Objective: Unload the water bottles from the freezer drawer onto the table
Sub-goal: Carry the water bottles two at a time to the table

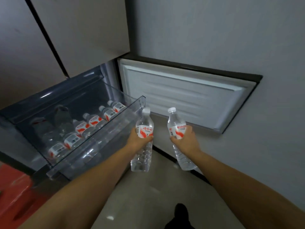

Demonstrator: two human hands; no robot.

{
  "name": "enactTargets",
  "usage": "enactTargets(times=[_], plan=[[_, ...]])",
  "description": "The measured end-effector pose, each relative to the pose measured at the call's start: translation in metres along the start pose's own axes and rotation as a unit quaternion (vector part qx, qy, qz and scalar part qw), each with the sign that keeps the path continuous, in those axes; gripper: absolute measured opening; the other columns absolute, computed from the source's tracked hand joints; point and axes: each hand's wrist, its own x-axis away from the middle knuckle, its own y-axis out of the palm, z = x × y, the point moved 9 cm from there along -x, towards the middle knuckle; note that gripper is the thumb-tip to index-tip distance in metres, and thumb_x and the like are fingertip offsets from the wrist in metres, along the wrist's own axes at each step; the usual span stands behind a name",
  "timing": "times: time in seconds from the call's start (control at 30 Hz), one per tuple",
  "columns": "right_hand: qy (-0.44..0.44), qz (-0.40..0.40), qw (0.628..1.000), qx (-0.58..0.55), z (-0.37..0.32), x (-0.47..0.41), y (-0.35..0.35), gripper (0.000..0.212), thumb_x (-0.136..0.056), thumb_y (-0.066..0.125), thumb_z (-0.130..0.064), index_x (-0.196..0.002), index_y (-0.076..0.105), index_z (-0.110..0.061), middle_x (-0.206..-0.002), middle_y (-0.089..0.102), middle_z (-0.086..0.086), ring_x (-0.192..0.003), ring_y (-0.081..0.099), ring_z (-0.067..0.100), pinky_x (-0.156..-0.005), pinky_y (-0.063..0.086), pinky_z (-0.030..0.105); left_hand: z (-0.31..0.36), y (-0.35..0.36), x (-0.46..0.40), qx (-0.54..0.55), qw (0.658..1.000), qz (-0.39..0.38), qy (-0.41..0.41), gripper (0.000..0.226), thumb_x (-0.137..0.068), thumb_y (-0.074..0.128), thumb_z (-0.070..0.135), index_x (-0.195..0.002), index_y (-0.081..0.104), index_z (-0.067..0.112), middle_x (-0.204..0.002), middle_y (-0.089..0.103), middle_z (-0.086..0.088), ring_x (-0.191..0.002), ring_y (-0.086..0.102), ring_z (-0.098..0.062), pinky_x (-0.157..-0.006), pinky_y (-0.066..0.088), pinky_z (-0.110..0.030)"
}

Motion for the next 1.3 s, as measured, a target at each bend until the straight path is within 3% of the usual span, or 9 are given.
enactTargets(times=[0.2, 0.37, 0.5, 0.6, 0.83, 0.97, 1.13, 1.3], plan=[[0.085, 0.060, 0.994, 0.023, 0.084, 0.035, -0.049, 0.062, -0.074, 0.072, -0.041, -0.121, 0.040, -0.017, -0.112, 0.055, 0.006, -0.095, 0.060, 0.025, -0.083, 0.053, 0.042, -0.014, 0.092, 0.017, -0.059, 0.992, -0.112, 0.015, 0.067, -0.071, 0.081, 0.020, -0.126, 0.042, 0.016, -0.110, 0.062, -0.004, -0.098, 0.062, -0.022, -0.092, 0.053, -0.043], [0.165, 0.116, 0.979, 0.025, 0.167, 0.069, -0.114, 0.060, -0.076, 0.071, -0.039, -0.120, 0.038, -0.015, -0.110, 0.054, 0.007, -0.093, 0.059, 0.025, -0.081, 0.054, 0.042, -0.010, 0.186, 0.039, -0.114, 0.973, -0.199, 0.031, 0.064, -0.075, 0.078, 0.022, -0.128, 0.041, 0.018, -0.110, 0.060, -0.003, -0.099, 0.061, -0.024, -0.090, 0.053, -0.043], [0.229, 0.166, 0.959, 0.014, 0.236, 0.105, -0.173, 0.060, -0.076, 0.070, -0.039, -0.119, 0.037, -0.012, -0.111, 0.053, 0.009, -0.094, 0.058, 0.027, -0.080, 0.052, 0.041, -0.005, 0.265, 0.066, -0.166, 0.951, -0.253, 0.061, 0.065, -0.073, 0.080, 0.027, -0.125, 0.042, 0.021, -0.108, 0.062, 0.000, -0.093, 0.061, -0.021, -0.079, 0.051, -0.033], [0.261, 0.184, 0.947, 0.021, 0.281, 0.132, -0.210, 0.062, -0.078, 0.070, -0.040, -0.121, 0.036, -0.010, -0.114, 0.052, 0.012, -0.095, 0.058, 0.028, -0.079, 0.050, 0.038, -0.002, 0.318, 0.093, -0.185, 0.937, -0.286, 0.074, 0.067, -0.072, 0.081, 0.026, -0.126, 0.043, 0.019, -0.110, 0.063, -0.001, -0.094, 0.062, -0.020, -0.081, 0.047, -0.029], [0.330, 0.217, 0.919, 0.005, 0.380, 0.192, -0.296, 0.065, -0.082, 0.068, -0.042, -0.126, 0.033, -0.010, -0.119, 0.051, 0.011, -0.089, 0.054, 0.021, -0.074, 0.049, 0.033, 0.004, 0.456, 0.175, -0.257, 0.887, -0.366, 0.112, 0.074, -0.073, 0.079, 0.030, -0.133, 0.037, 0.023, -0.107, 0.059, 0.003, -0.095, 0.060, -0.020, -0.078, 0.045, -0.028], [0.359, 0.250, 0.899, -0.012, 0.425, 0.232, -0.341, 0.070, -0.081, 0.069, -0.045, -0.131, 0.032, -0.013, -0.122, 0.051, 0.010, -0.100, 0.059, 0.023, -0.078, 0.053, 0.032, 0.004, 0.529, 0.222, -0.278, 0.860, -0.407, 0.129, 0.072, -0.074, 0.079, 0.029, -0.133, 0.038, 0.020, -0.106, 0.060, 0.001, -0.092, 0.061, -0.021, -0.068, 0.047, -0.025], [0.430, 0.315, 0.845, -0.042, 0.485, 0.299, -0.387, 0.069, -0.081, 0.068, -0.047, -0.130, 0.031, -0.016, -0.122, 0.052, 0.009, -0.105, 0.059, 0.025, -0.085, 0.056, 0.041, 0.001, 0.614, 0.286, -0.325, 0.809, -0.465, 0.155, 0.070, -0.074, 0.078, 0.032, -0.130, 0.038, 0.022, -0.110, 0.063, -0.002, -0.092, 0.064, -0.023, -0.067, 0.051, -0.028], [0.501, 0.364, 0.780, -0.087, 0.530, 0.357, -0.406, 0.074, -0.084, 0.066, -0.046, -0.139, 0.025, -0.018, -0.127, 0.050, 0.007, -0.108, 0.061, 0.025, -0.082, 0.057, 0.035, -0.008, 0.689, 0.350, -0.352, 0.735, -0.549, 0.184, 0.071, -0.074, 0.079, 0.027, -0.130, 0.037, 0.020, -0.119, 0.059, -0.007, -0.098, 0.063, -0.028, -0.075, 0.058, -0.038]])
